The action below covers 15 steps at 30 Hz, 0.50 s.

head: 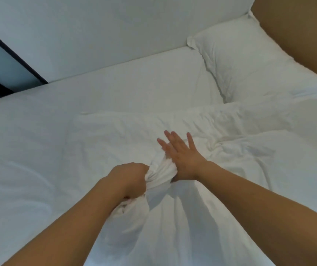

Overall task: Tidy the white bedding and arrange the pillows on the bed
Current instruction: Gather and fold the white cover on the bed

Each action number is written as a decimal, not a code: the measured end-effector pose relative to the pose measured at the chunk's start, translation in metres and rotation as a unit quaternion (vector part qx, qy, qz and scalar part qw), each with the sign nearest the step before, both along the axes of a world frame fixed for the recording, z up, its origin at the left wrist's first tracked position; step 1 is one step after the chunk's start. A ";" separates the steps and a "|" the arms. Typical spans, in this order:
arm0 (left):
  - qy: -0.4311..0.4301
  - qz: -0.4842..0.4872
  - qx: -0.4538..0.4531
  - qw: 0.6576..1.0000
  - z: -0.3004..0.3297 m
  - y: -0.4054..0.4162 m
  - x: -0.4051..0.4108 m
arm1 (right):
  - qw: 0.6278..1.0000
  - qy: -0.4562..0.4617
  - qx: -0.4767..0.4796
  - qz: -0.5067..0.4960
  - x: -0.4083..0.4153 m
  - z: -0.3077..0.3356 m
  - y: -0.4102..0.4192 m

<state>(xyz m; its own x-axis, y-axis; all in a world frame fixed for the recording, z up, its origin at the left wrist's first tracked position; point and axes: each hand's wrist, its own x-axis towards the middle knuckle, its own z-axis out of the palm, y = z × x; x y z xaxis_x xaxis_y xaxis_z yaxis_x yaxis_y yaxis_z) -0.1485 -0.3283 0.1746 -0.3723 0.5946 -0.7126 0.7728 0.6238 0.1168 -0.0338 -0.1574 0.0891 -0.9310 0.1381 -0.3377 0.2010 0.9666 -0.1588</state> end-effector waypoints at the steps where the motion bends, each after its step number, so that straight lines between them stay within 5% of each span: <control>1: 0.003 -0.001 0.027 1.000 0.009 -0.010 0.000 | 0.999 -0.021 0.013 0.038 -0.005 0.004 -0.008; 4: -0.106 0.129 0.113 0.979 0.028 -0.051 -0.005 | 0.996 -0.076 -0.038 0.039 -0.012 0.016 -0.023; 8: -0.367 0.323 0.122 0.864 0.042 -0.119 -0.005 | 0.973 -0.169 -0.108 -0.113 -0.007 0.033 -0.026; 12: -0.201 0.122 0.001 0.972 -0.015 -0.191 0.021 | 0.915 -0.209 -0.198 -0.281 -0.004 0.040 -0.022; 15: 0.000 -0.004 0.029 1.000 -0.067 -0.228 0.042 | 0.812 -0.201 -0.342 -0.429 -0.006 0.051 -0.015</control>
<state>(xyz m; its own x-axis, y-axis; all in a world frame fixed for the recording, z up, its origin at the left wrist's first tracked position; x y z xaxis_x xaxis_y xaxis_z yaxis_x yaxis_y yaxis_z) -0.1066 -0.5568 0.1074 -0.3669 0.6383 -0.6767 0.7780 0.6093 0.1529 -0.0403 -0.1724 0.1403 -0.3873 0.3305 -0.8607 0.9218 0.1572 -0.3544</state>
